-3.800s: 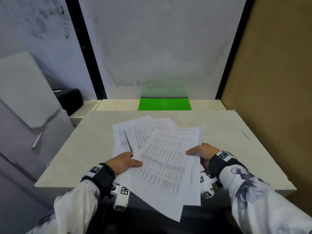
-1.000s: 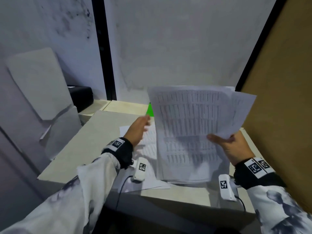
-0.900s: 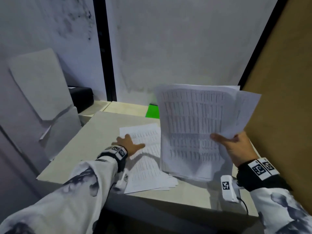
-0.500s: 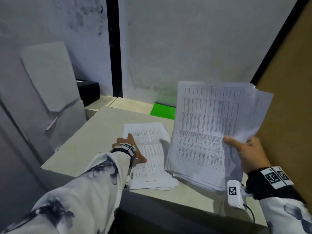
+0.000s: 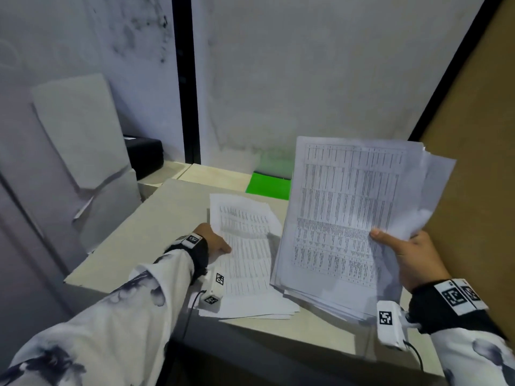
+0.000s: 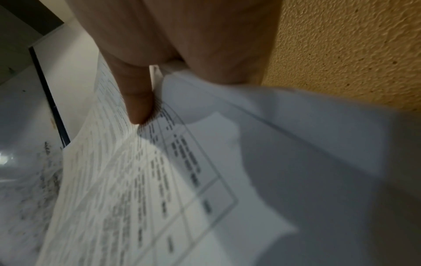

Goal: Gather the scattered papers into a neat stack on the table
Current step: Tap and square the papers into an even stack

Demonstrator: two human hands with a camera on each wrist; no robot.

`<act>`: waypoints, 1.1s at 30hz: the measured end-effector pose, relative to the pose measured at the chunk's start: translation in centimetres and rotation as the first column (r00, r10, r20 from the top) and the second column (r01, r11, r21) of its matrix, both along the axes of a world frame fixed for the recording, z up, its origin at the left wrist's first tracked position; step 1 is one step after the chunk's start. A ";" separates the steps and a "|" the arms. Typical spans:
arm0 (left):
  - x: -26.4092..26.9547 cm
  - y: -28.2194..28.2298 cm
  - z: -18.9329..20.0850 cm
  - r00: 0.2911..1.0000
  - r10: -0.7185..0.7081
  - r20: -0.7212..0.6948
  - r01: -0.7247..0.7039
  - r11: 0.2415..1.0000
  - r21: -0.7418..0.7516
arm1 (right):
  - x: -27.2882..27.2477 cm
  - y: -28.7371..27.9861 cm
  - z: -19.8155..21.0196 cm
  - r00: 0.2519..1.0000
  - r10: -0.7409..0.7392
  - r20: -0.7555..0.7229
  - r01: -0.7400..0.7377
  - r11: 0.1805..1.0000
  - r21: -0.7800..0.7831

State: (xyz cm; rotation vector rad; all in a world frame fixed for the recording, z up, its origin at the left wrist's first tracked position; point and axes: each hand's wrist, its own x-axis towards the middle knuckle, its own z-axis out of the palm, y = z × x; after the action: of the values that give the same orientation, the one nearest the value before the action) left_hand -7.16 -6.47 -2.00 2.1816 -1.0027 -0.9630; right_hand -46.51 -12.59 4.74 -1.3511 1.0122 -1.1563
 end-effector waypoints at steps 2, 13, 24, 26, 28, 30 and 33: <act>-0.4 0.6 1.2 0.997 -0.074 -0.021 0.069 0.981 -0.181 | -0.1 -0.4 -0.5 0.995 0.036 0.097 -0.039 0.999 0.034; -3.8 1.9 10.6 0.863 -0.471 -0.183 0.221 0.677 -0.702 | 3.8 -0.8 -0.1 0.911 0.183 0.368 -0.218 0.974 0.056; -6.0 1.8 6.7 0.972 -0.228 -0.059 0.118 0.686 -0.718 | 5.7 -0.3 -2.5 0.960 -0.055 0.273 0.076 0.995 -0.064; -5.7 1.7 6.0 0.973 -0.208 -0.104 0.074 0.701 -0.709 | 5.8 -0.2 -3.1 0.964 -0.046 0.262 0.064 0.996 -0.060; -5.5 1.9 5.3 0.962 -0.219 -0.166 0.047 0.726 -0.686 | 6.0 0.0 -3.5 0.974 -0.042 0.224 0.054 0.997 -0.048; -6.0 2.3 4.7 0.947 -0.237 -0.218 0.030 0.739 -0.673 | 6.3 0.2 -3.8 0.985 -0.011 0.175 0.022 0.998 -0.062; -7.5 2.5 4.3 0.934 -0.268 -0.237 0.042 0.741 -0.670 | 7.1 0.6 -3.8 0.994 0.027 0.111 -0.020 0.998 -0.057</act>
State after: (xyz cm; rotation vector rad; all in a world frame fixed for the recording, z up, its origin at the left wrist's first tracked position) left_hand -14.65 -3.98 2.34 1.3179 -1.1571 -0.8286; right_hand -39.37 -11.97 0.97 -1.3238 0.8876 -1.2364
